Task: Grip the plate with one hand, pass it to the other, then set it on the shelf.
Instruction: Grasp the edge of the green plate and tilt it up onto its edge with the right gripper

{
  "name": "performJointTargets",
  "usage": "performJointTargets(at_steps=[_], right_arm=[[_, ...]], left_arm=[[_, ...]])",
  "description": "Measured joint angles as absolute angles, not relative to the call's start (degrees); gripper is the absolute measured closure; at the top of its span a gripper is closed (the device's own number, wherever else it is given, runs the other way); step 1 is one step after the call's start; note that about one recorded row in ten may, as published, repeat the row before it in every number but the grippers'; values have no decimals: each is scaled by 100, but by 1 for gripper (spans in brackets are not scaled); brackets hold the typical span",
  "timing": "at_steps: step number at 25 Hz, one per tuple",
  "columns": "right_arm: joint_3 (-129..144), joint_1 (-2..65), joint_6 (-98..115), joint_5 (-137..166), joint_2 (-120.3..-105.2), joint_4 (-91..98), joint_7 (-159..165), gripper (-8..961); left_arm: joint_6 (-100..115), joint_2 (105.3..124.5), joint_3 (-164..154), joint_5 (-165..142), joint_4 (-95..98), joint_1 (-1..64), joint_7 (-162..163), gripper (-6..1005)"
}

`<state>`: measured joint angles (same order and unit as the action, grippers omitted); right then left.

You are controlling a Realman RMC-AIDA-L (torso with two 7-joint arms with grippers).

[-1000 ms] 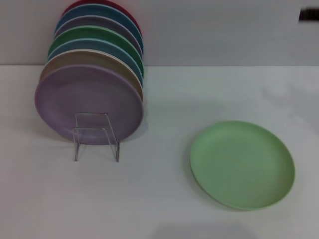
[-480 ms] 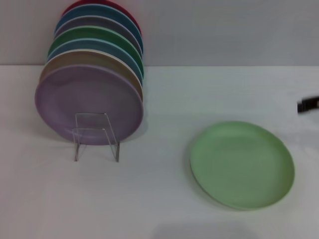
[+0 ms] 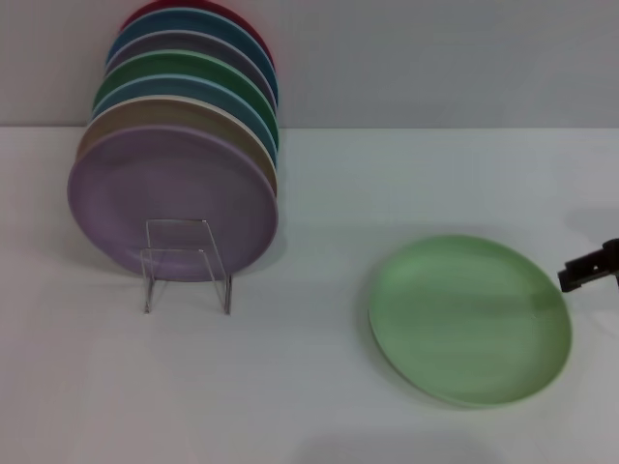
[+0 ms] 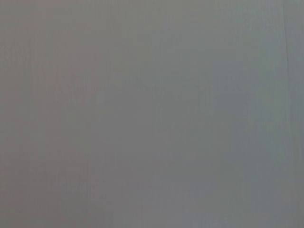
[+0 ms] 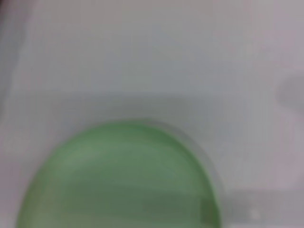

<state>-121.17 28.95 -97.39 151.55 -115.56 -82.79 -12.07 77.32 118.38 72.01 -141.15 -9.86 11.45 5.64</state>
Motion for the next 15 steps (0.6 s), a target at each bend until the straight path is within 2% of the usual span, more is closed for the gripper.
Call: performJointTargets(at_steps=[15], right_arm=[[-11905, 3536, -9249, 15703, -11553, -6869, -1464, 137]], left_arm=[[7732, 11841, 7145, -14141, -1024, 1162, 555, 139]])
